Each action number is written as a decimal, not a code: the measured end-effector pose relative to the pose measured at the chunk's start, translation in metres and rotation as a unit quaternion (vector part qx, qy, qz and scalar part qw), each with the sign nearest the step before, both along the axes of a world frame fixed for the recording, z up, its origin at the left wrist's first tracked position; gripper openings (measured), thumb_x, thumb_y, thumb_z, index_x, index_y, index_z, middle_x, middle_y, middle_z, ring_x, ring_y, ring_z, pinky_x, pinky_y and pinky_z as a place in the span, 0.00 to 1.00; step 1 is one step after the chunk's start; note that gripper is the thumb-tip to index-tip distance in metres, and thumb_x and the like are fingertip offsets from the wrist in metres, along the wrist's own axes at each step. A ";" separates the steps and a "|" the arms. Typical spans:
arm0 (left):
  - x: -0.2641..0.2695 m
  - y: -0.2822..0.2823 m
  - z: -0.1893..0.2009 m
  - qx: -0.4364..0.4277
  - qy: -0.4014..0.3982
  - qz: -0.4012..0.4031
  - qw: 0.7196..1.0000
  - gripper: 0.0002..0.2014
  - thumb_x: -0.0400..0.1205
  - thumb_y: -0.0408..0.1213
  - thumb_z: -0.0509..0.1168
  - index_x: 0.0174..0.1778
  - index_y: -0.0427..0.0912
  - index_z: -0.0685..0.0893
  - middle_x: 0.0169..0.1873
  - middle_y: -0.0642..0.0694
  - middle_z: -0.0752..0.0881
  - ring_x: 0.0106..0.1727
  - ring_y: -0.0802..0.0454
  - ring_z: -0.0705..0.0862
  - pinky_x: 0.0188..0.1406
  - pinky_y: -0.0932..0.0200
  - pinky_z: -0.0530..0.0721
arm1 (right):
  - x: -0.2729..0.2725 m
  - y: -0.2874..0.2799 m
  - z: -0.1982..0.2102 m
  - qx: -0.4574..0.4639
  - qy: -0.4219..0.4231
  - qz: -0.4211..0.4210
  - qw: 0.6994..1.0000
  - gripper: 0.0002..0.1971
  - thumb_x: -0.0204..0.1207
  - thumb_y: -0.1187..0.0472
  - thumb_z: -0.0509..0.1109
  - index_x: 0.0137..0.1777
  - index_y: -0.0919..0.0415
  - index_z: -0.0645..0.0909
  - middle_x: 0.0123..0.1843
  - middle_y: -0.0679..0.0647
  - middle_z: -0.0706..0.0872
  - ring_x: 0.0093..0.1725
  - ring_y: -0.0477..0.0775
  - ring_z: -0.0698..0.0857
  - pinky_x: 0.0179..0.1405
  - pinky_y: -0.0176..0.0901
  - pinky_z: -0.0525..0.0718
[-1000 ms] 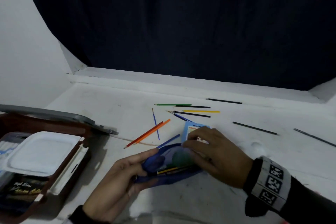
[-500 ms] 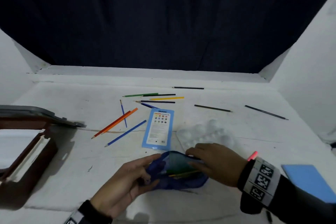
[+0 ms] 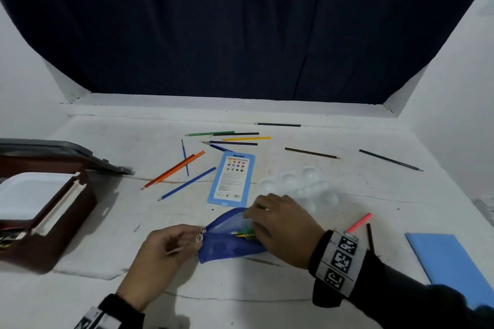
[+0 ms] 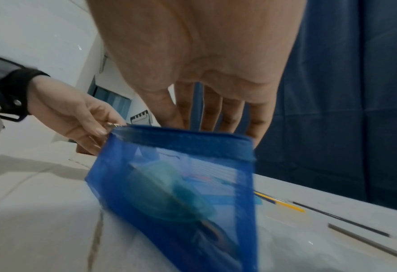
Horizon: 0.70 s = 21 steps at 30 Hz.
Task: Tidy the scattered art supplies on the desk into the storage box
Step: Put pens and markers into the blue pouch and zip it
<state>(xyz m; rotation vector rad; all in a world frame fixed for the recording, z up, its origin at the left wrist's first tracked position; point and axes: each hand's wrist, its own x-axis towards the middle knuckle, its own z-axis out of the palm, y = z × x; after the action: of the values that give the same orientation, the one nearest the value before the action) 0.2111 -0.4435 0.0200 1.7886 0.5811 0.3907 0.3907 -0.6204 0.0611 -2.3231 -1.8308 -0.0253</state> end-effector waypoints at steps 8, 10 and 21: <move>0.013 -0.018 0.018 0.064 -0.039 0.018 0.997 0.07 0.79 0.28 0.71 0.46 0.44 0.91 0.40 0.52 0.93 0.44 0.57 0.90 0.46 0.65 0.87 | -0.028 0.036 0.010 0.147 -0.012 0.060 0.987 0.17 0.83 0.46 0.59 0.42 0.58 0.79 0.34 0.52 0.82 0.30 0.54 0.80 0.28 0.43 0.79; 0.014 -0.017 0.018 0.086 -0.032 0.013 0.996 0.07 0.80 0.30 0.71 0.46 0.46 0.91 0.40 0.53 0.92 0.44 0.55 0.89 0.48 0.63 0.87 | -0.024 0.038 0.011 0.143 -0.021 0.081 0.986 0.15 0.82 0.51 0.60 0.38 0.59 0.77 0.31 0.53 0.81 0.28 0.54 0.79 0.24 0.42 0.78; 0.019 -0.022 0.020 0.205 -0.019 -0.005 0.979 0.03 0.81 0.43 0.67 0.43 0.54 0.86 0.43 0.64 0.88 0.50 0.60 0.85 0.48 0.62 0.81 | -0.019 0.029 0.018 0.054 -0.086 0.057 0.993 0.09 0.78 0.55 0.69 0.39 0.58 0.76 0.31 0.52 0.80 0.27 0.52 0.75 0.26 0.45 0.74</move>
<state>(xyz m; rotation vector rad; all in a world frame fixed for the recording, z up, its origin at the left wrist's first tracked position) 0.2298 -0.4660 0.0399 2.1709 0.4878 0.5689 0.3719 -0.5917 0.0795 -2.1991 -1.9863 -0.3105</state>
